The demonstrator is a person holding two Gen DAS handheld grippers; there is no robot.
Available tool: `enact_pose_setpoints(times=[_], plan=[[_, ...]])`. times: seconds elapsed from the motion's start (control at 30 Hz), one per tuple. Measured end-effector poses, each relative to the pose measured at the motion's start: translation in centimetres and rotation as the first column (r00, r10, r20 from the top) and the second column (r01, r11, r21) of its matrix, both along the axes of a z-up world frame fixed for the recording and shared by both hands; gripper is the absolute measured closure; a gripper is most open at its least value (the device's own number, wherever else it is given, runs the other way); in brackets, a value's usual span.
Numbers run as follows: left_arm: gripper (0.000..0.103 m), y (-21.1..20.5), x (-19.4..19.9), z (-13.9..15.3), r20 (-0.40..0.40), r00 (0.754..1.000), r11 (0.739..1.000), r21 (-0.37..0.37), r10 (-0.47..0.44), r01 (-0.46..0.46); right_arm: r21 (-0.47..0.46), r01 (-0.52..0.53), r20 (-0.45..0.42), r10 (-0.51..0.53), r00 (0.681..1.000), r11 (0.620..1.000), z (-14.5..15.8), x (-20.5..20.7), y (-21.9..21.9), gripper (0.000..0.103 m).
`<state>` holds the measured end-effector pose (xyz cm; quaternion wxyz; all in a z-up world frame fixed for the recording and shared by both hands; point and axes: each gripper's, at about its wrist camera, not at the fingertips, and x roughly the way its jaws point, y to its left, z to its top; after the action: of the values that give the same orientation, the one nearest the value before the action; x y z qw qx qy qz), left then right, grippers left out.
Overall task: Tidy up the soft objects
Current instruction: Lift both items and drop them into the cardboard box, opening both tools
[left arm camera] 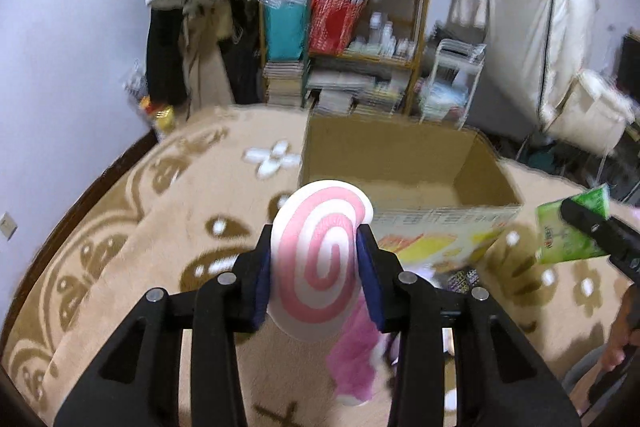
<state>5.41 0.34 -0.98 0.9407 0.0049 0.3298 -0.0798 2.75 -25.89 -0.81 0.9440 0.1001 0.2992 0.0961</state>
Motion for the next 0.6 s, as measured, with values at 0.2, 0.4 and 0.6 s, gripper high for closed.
enact_pose_setpoints(times=[0.2, 0.4, 0.6], plan=[[0.065, -0.9, -1.0, 2.9, 0.148, 0.988, 0.999, 0.013, -0.034, 0.032, -0.011, 0.003, 0.085, -0.002, 0.996, 1.0, 1.7, -0.3, 0.0, 0.071], [0.065, -2.1, 0.2, 3.4, 0.171, 0.984, 0.998, 0.041, -0.052, 0.046, -0.001, 0.014, 0.111, -0.014, 0.994, 1.0, 2.2, 1.1, -0.2, 0.071], [0.065, -2.4, 2.3, 3.3, 0.168, 0.985, 0.998, 0.044, -0.042, 0.035, 0.021, 0.008, 0.108, -0.01, 0.994, 1.0, 1.8, 2.9, -0.7, 0.071]])
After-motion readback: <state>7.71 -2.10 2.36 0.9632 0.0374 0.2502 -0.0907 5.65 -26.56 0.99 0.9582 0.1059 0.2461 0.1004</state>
